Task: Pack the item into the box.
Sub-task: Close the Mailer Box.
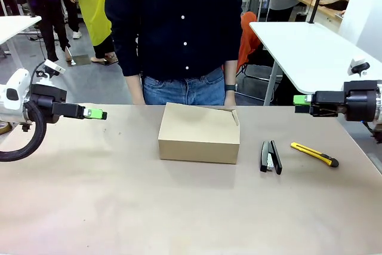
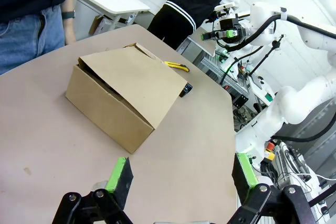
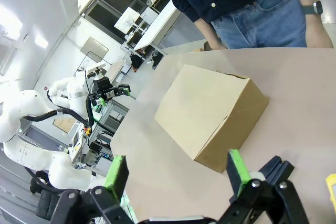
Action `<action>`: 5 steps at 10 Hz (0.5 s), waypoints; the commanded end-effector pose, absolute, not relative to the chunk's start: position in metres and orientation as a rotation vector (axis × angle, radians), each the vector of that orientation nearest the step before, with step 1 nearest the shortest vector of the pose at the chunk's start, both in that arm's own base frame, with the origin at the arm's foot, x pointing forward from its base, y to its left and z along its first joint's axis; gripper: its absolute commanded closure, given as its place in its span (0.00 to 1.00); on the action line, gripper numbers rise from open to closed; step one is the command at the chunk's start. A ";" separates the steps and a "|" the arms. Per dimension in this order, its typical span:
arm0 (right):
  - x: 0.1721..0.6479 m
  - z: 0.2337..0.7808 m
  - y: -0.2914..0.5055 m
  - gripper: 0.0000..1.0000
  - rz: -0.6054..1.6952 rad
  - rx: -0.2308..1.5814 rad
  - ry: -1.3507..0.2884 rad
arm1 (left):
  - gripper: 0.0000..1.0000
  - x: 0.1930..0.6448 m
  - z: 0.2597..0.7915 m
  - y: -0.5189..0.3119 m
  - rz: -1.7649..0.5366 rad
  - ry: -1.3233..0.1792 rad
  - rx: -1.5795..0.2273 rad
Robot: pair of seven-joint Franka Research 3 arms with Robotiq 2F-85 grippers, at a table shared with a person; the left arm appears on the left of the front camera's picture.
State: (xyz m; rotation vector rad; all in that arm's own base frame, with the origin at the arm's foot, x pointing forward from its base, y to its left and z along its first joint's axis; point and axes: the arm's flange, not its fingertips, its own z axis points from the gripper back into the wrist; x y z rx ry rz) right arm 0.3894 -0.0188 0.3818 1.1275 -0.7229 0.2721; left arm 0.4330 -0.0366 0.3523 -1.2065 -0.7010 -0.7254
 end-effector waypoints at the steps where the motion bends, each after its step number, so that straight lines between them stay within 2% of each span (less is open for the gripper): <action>1: 0.389 0.382 -0.020 0.00 0.286 1.110 -0.741 | 0.00 0.433 0.353 -0.035 -0.738 -0.714 -1.201; 5: 0.389 0.382 -0.020 0.00 0.286 1.110 -0.741 | 0.00 0.433 0.353 -0.035 -0.738 -0.714 -1.201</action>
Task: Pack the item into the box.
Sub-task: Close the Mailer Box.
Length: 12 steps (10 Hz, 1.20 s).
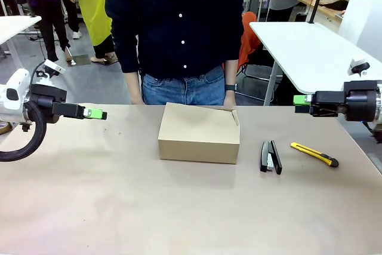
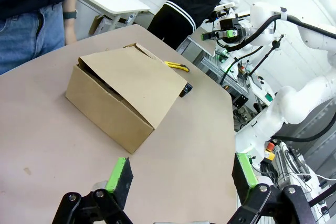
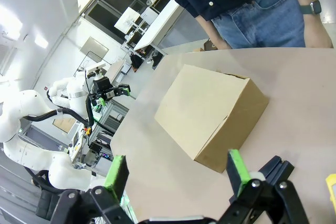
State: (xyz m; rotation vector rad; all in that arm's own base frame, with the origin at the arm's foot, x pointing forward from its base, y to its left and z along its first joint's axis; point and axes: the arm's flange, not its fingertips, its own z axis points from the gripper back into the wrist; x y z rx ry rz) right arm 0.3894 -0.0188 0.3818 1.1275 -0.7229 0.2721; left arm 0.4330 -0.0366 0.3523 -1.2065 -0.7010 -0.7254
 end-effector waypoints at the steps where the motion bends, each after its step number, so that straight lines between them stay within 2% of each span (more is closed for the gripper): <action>1: 0.389 0.382 -0.020 0.00 0.286 1.110 -0.741 | 0.00 0.433 0.353 -0.035 -0.738 -0.714 -1.201; 12: 0.389 0.382 -0.020 0.00 0.286 1.110 -0.741 | 0.00 0.433 0.353 -0.035 -0.738 -0.714 -1.201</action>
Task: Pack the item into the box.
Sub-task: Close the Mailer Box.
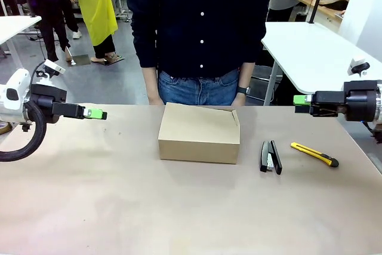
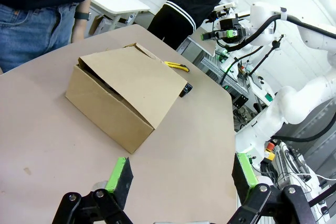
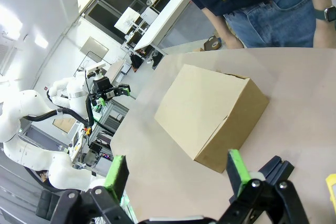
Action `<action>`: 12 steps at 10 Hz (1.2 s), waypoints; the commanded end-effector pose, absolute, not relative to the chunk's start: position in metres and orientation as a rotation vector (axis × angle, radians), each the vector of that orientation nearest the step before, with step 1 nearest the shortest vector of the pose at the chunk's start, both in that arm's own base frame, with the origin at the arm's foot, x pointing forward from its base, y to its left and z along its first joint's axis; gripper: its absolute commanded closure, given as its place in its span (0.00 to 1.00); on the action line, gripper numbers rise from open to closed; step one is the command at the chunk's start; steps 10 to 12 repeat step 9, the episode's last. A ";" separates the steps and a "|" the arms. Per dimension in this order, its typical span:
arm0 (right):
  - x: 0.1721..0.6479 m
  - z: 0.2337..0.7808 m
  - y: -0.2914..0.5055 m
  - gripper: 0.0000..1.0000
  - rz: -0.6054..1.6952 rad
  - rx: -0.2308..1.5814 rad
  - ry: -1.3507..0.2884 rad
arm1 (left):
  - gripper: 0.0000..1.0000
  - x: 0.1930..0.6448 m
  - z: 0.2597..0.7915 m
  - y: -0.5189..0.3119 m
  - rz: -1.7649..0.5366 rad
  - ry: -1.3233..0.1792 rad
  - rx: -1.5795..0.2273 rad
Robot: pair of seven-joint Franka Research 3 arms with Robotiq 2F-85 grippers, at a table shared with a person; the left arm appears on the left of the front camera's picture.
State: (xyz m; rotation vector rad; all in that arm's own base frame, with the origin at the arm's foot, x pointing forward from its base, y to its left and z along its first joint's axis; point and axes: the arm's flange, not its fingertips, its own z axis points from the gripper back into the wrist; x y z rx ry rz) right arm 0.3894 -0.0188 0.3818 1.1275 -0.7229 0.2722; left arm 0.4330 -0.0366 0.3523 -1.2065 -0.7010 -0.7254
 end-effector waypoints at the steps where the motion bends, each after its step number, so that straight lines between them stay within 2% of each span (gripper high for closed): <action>1: 0.389 0.382 -0.020 0.00 0.286 1.110 -0.741 | 0.00 0.433 0.353 -0.035 -0.738 -0.714 -1.201; 12: 0.389 0.382 -0.020 0.00 0.286 1.110 -0.741 | 0.00 0.433 0.353 -0.035 -0.738 -0.714 -1.201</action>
